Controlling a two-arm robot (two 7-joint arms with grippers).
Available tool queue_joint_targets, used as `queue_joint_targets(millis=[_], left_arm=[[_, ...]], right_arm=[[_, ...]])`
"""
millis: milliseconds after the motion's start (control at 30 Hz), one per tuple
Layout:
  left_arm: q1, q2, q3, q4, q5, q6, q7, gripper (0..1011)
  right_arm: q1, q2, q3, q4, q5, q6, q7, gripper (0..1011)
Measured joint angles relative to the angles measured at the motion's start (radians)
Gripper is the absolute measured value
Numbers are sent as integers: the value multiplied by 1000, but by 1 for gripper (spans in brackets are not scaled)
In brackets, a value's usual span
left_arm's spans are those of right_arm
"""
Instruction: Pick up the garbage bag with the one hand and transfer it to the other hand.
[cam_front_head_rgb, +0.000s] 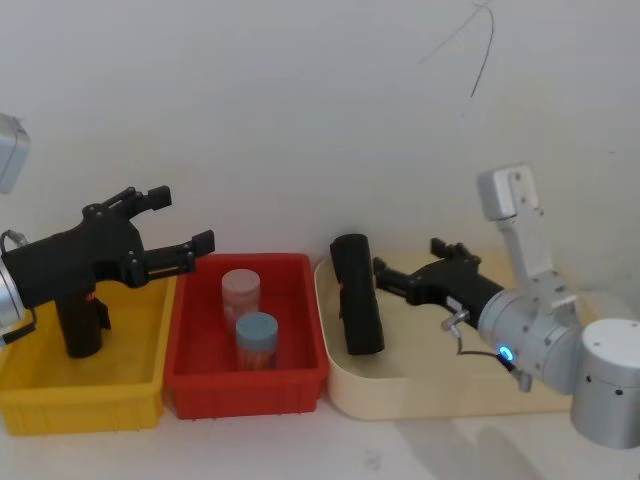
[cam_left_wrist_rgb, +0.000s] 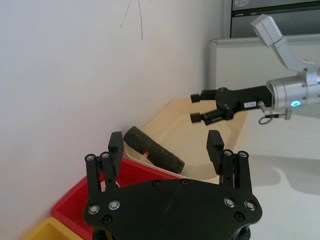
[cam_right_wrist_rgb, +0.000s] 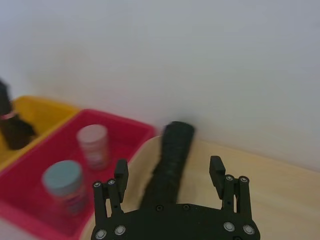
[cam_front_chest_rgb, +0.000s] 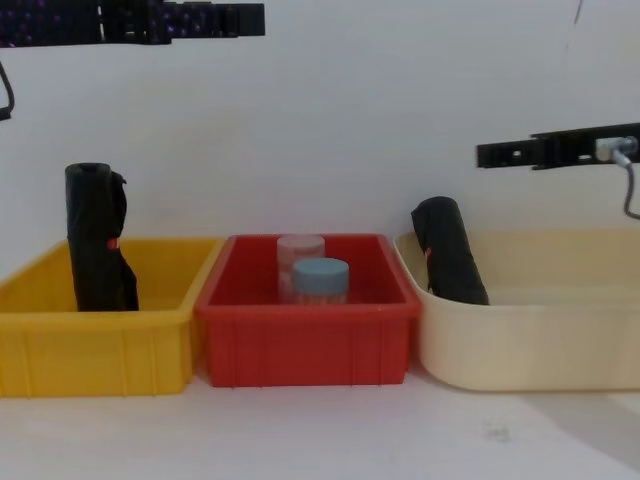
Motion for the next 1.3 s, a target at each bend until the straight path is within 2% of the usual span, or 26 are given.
queue_joint_targets(millis=[233, 533, 867, 1300], left_arm=[[0, 0, -1, 0, 0, 0, 1, 1002], [1, 1, -1, 0, 0, 0, 1, 1002], [1, 1, -1, 0, 0, 0, 1, 1002], [1, 1, -1, 0, 0, 0, 1, 1001]], right_arm=[[-10, -13, -41, -56, 5, 48, 38, 1001], [15, -86, -118, -82, -1, 110, 56, 1000], [60, -161, -174, -37, -22, 142, 56, 1000], [107, -211, -223, 41, -51, 161, 73, 1000]])
